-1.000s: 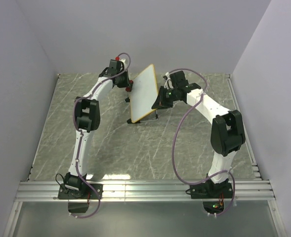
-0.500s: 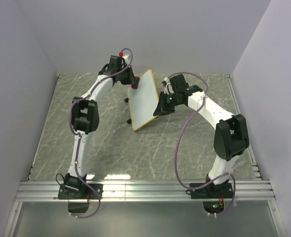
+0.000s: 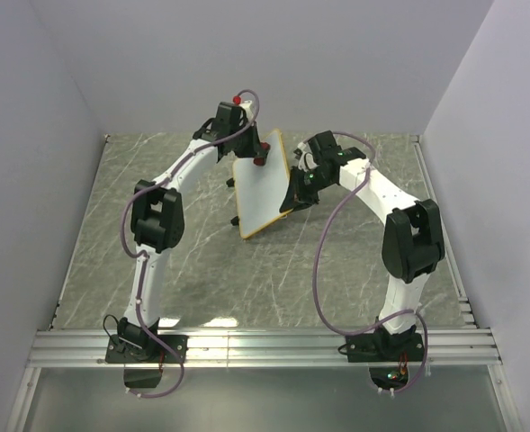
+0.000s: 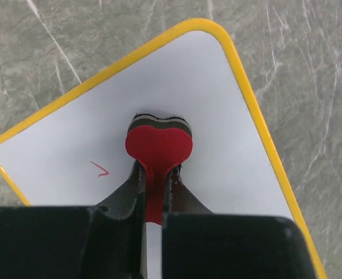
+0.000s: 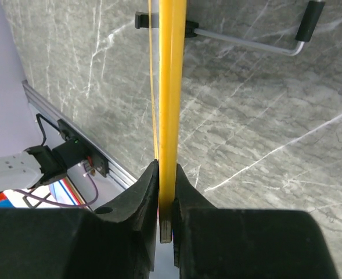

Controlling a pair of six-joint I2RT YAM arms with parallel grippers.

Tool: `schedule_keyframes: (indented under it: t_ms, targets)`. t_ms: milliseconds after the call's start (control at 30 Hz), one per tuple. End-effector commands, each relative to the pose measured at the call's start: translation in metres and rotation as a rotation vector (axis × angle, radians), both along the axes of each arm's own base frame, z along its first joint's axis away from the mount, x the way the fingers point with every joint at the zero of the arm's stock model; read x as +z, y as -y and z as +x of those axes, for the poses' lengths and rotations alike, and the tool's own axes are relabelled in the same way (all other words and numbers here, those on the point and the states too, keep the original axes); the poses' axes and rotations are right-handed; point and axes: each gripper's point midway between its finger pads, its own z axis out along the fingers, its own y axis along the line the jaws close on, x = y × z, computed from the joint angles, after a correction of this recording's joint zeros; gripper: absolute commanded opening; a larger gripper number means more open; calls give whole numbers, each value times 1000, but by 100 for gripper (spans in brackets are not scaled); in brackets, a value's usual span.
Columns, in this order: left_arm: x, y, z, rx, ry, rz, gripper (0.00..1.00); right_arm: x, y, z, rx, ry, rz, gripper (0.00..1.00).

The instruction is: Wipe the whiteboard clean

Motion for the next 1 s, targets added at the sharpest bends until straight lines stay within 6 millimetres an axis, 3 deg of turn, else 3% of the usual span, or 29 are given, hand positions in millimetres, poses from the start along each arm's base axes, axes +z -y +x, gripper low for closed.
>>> schedule_keyframes:
  t_ms: [0, 67, 167, 333, 433, 500, 567, 600, 633, 700, 733, 800, 833, 867, 933, 967]
  targets:
    - [-57, -10, -2, 81, -155, 37, 0, -47, 0, -19, 172, 9, -90, 0]
    - [-76, -38, 14, 157, -174, 76, 0, -45, 4, -17, 157, 13, -77, 0]
    - [-105, -65, 21, 218, -220, 129, 0, -44, 12, -13, 130, 7, -65, 0]
    - [-143, -83, 19, 249, -278, 180, 0, -40, 15, -5, 108, 9, -47, 0]
    - [-149, -89, 18, 263, -295, 185, 0, -41, 14, -4, 107, 2, -43, 0]
    - [-146, -98, 18, 289, -300, 184, 0, -41, 13, -2, 105, 2, -41, 0]
    - [-125, -112, 27, 348, -263, 162, 0, -40, 12, 0, 104, 6, -39, 0]
    - [-126, -121, 23, 372, -274, 161, 0, -38, 11, 3, 102, 13, -36, 0]
    - [-105, -128, 27, 400, -245, 141, 0, -38, 11, 5, 99, 14, -37, 0]
    - [-96, -153, 28, 478, -248, 110, 0, -34, 8, 10, 94, 21, -29, 0]
    - [-74, -163, 30, 505, -217, 85, 0, -32, 7, 12, 93, 23, -25, 0]
    - [-66, -191, 28, 578, -218, 72, 0, -26, 4, 17, 87, 37, -14, 0]
    - [-49, -200, 28, 604, -195, 64, 0, -25, 3, 19, 85, 38, -14, 0]
    - [-45, -218, 28, 650, -193, 70, 0, -23, 2, 21, 82, 42, -12, 0]
    - [-34, -236, 21, 690, -188, 84, 0, -15, 0, 28, 75, 61, -1, 7]
    - [-32, -248, 18, 715, -192, 93, 0, -12, 0, 30, 69, 62, 5, 22]
